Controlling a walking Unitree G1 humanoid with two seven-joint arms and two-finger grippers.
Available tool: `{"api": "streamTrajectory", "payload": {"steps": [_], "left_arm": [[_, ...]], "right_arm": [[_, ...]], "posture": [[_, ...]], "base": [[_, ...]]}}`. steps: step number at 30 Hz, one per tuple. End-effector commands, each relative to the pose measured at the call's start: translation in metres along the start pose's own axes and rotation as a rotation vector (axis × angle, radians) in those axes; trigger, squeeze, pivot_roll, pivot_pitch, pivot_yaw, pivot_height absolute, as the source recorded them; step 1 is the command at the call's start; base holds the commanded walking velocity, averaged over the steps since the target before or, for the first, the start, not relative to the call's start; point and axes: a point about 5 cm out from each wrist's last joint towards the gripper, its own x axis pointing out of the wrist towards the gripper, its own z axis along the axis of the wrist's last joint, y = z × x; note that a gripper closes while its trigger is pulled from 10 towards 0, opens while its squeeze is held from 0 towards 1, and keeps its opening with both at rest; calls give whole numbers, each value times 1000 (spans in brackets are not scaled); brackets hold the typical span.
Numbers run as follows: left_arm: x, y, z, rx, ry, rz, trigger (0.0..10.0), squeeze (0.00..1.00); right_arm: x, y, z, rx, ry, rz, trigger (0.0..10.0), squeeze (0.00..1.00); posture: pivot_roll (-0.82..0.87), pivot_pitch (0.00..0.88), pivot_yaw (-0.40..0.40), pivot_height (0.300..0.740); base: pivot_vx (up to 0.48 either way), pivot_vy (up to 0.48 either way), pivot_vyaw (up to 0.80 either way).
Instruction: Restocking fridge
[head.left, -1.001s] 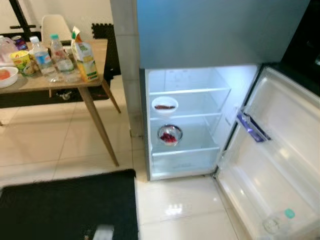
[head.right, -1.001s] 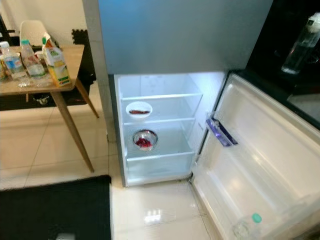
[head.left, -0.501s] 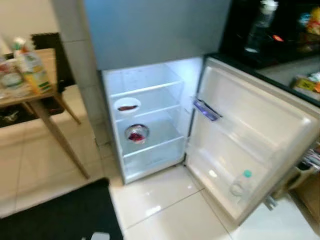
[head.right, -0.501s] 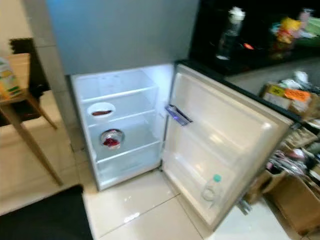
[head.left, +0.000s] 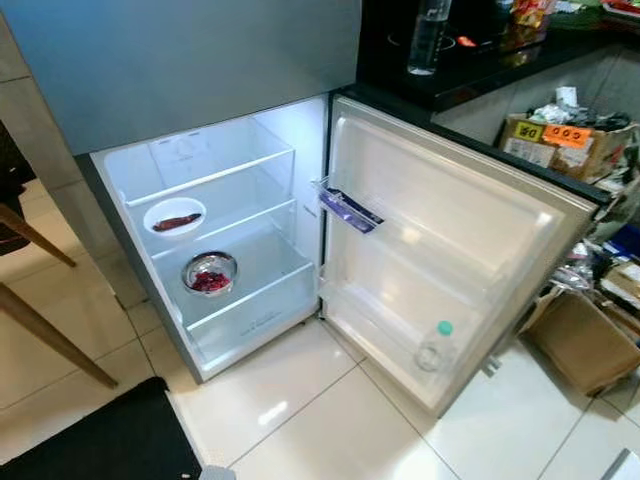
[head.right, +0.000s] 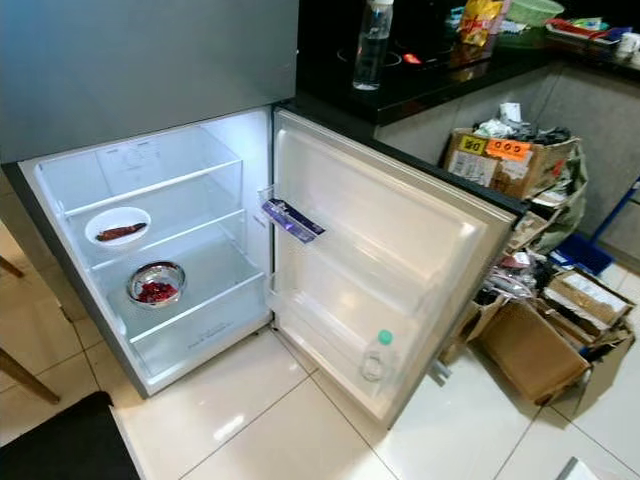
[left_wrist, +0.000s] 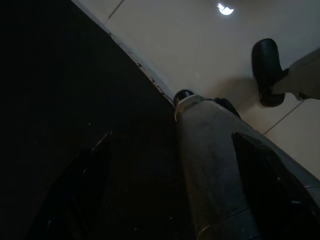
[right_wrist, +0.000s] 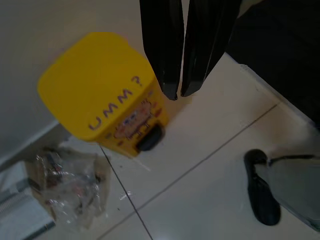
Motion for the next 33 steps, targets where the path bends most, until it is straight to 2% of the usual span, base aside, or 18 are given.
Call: {"api": "streamTrajectory", "payload": {"steps": [1, 25, 33], "left_arm": [[-1, -2, -6, -3, 24, -9, 10000, 0], [-1, -3, -8, -6, 31, -18, 10000, 0], [-1, -3, -8, -24, 31, 1, 10000, 0]], "right_arm": [[0, -2, -2, 11, 7, -5, 10000, 0], [0, -4, 0, -1, 6, -4, 10000, 0], [0, -6, 8, 24, -37, -13, 10000, 0]], "posture": [[-85, 14, -21, 740], [-82, 0, -24, 740], [-85, 5, -23, 740]], "base": [[0, -469, 0], [0, -470, 0], [0, 0, 0]]}}
